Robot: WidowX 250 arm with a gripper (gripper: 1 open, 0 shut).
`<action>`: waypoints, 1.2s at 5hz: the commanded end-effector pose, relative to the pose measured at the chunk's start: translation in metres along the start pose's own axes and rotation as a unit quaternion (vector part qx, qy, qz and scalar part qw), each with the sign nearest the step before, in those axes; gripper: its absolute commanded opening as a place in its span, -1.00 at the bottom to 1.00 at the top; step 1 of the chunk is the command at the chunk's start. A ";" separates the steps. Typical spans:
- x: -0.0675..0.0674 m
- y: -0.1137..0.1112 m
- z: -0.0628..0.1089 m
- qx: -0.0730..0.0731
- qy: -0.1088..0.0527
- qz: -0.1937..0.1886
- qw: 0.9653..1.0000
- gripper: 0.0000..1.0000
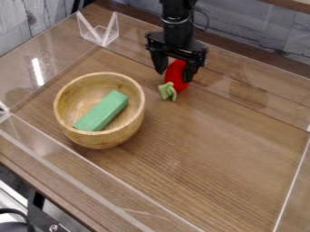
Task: Move the red fruit to the left side of the table
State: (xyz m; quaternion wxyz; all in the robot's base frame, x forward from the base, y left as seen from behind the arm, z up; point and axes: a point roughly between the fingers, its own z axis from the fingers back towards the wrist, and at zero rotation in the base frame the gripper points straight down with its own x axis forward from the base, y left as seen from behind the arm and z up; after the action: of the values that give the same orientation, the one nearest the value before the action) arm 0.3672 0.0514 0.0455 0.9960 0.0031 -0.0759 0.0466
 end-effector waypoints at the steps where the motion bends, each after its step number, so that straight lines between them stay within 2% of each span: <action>1: 0.014 0.003 0.016 -0.001 -0.031 -0.009 0.999 1.00; 4: 0.006 0.003 0.006 -0.003 -0.027 -0.021 0.999 1.00; 6: 0.006 0.006 0.005 -0.005 -0.029 -0.022 0.999 1.00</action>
State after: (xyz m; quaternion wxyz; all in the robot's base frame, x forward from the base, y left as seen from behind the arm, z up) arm 0.3675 0.0534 0.0406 0.9959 -0.0013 -0.0876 0.0246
